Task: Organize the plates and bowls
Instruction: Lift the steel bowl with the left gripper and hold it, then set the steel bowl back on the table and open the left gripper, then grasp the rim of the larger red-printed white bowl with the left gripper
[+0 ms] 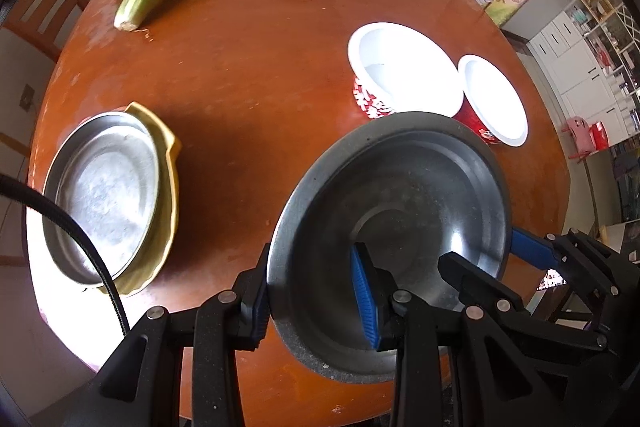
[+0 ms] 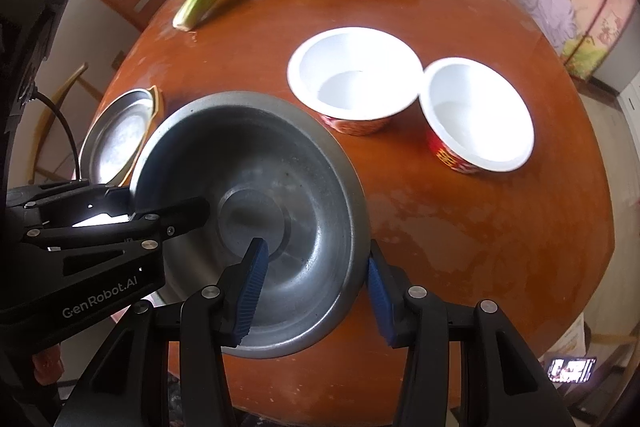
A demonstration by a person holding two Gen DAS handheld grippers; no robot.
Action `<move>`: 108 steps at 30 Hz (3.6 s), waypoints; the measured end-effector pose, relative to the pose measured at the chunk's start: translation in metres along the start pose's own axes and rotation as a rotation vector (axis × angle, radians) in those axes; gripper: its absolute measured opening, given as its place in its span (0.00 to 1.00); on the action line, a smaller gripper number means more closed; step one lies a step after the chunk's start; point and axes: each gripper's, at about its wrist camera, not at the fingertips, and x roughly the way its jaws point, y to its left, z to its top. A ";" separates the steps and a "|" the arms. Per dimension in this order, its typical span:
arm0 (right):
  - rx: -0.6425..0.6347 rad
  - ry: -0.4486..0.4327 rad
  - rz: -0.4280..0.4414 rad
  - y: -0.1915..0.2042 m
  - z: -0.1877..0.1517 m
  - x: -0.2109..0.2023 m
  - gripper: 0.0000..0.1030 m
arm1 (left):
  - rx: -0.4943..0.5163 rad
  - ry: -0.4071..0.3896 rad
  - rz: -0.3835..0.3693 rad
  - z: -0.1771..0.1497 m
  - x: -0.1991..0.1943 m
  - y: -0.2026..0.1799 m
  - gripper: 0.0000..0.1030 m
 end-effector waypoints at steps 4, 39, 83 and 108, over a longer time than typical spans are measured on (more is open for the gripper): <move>-0.010 0.014 0.003 0.007 0.000 0.005 0.49 | -0.017 0.013 -0.001 -0.005 0.006 0.009 0.35; 0.060 0.101 0.009 -0.020 0.000 0.041 0.49 | 0.040 0.110 0.026 -0.001 0.053 -0.007 0.35; 0.114 -0.104 0.026 -0.031 0.023 -0.037 0.52 | 0.004 -0.083 0.036 0.016 -0.033 -0.002 0.37; 0.225 -0.138 0.076 -0.051 0.033 -0.045 0.52 | 0.010 -0.133 0.039 0.041 -0.047 -0.004 0.38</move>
